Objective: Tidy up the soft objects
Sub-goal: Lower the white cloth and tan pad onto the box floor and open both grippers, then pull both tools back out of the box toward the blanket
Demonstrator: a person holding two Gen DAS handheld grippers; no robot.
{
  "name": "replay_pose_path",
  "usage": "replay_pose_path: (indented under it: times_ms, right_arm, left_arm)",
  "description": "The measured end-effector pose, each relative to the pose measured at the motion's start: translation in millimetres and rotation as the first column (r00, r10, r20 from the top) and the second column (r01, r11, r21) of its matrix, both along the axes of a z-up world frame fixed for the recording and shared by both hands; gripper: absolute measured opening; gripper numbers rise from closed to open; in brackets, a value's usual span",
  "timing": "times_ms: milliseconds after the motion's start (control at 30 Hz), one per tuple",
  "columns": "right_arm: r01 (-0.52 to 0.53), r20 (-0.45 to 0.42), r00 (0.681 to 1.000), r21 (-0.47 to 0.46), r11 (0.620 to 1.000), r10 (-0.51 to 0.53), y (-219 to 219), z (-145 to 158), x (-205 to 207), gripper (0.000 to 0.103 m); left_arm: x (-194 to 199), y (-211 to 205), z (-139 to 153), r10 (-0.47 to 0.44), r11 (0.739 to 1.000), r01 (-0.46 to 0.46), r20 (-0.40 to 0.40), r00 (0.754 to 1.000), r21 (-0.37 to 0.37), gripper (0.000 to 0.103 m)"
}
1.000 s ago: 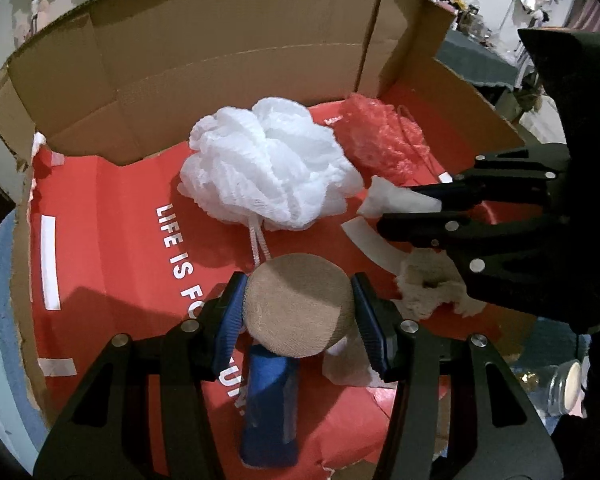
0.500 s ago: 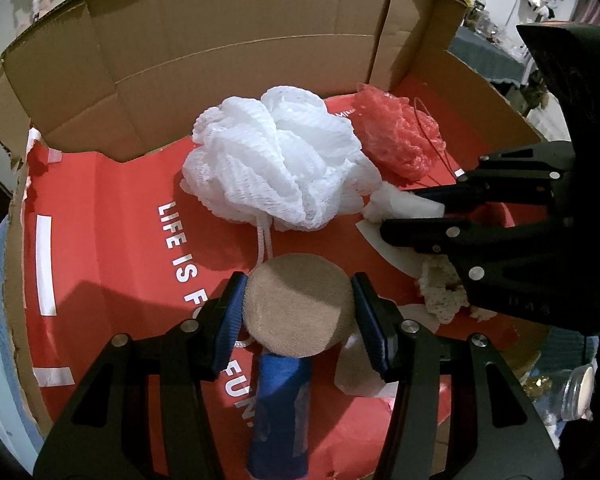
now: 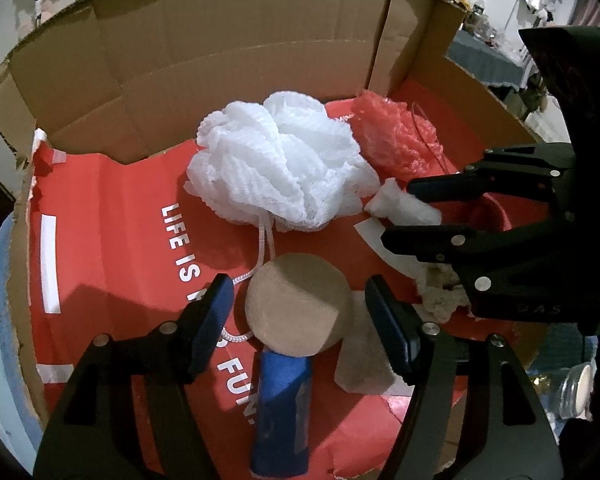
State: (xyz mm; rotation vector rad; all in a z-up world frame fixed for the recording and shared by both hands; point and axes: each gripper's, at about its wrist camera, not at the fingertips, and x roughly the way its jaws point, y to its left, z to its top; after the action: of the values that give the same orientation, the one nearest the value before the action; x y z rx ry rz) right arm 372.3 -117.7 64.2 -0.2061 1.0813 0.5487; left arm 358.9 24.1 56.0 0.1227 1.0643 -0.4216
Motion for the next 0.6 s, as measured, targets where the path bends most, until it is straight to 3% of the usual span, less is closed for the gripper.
replay_pose_path:
  times_ms: [300,600]
  right_arm:
    - [0.022,0.032,0.999,0.040,0.999,-0.023,-14,24,-15,0.054]
    - [0.053,0.119,0.991,0.102,0.993,-0.065,-35,72,-59,0.074]
  left_arm:
    - [-24,3,25,0.011,1.000,-0.010,0.055,0.998,-0.017,0.077]
    - [-71,1,66,0.037,0.998,-0.029,0.162,0.986,-0.051,0.080]
